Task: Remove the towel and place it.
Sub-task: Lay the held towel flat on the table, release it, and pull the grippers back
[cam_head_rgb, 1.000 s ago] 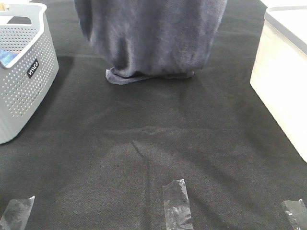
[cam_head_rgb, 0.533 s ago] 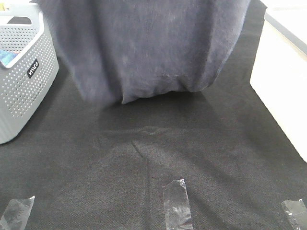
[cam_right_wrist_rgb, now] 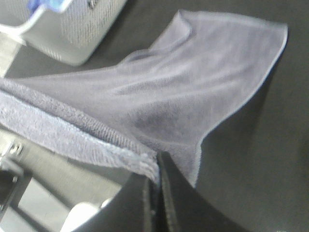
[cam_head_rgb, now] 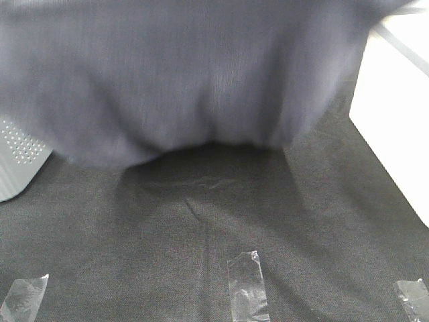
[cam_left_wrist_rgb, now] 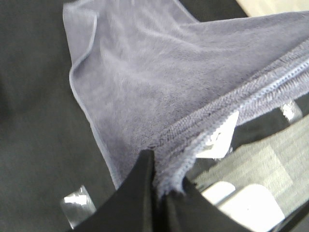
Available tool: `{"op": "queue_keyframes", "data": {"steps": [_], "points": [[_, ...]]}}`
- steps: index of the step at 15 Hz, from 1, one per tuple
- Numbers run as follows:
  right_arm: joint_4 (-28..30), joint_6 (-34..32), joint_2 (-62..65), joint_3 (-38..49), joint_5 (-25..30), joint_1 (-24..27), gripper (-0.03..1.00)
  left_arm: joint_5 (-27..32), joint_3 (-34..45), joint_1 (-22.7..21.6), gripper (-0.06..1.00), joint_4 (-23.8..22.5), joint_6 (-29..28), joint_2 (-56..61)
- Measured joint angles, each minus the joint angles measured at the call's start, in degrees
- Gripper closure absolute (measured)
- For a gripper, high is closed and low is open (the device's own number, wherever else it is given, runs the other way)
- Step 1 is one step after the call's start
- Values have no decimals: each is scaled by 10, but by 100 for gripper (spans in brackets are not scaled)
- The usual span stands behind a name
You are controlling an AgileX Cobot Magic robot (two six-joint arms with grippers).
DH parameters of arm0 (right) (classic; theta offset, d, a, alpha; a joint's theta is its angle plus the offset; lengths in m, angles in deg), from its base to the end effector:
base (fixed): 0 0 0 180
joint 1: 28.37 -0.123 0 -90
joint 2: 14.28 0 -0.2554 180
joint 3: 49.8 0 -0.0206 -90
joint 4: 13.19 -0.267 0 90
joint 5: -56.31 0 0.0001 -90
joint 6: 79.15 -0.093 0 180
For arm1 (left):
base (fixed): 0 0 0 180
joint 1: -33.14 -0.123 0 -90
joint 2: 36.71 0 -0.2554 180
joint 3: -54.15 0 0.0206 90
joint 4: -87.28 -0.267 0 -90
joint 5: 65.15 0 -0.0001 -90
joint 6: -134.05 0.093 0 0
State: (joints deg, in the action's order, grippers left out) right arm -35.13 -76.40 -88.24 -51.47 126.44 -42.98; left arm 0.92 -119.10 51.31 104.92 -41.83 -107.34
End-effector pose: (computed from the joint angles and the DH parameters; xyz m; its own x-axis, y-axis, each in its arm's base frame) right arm 0.2165 0.0902 0.4016 -0.7887 -0.1205 -0.6028 -0.3822 0.8641 0.3274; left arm 0.2065 -0.0949 0.3715 -0.7776 0.1982 -0.5967 0.4170 0.8728 -0.2535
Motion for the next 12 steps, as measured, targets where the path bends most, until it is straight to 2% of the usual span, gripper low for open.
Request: {"op": "queue_keyframes", "data": {"steps": [6, 10, 12], "points": [[18, -15, 83, 150, -10, 0, 95, -1, 66, 4, 94, 34, 21, 10], [18, -23, 123, 233, -14, 0, 95, 1, 166, 4, 94, 90, 41, 10], [15, -28, 140, 260, -14, 0, 95, 1, 190, 4, 94, 104, 43, 11]]}}
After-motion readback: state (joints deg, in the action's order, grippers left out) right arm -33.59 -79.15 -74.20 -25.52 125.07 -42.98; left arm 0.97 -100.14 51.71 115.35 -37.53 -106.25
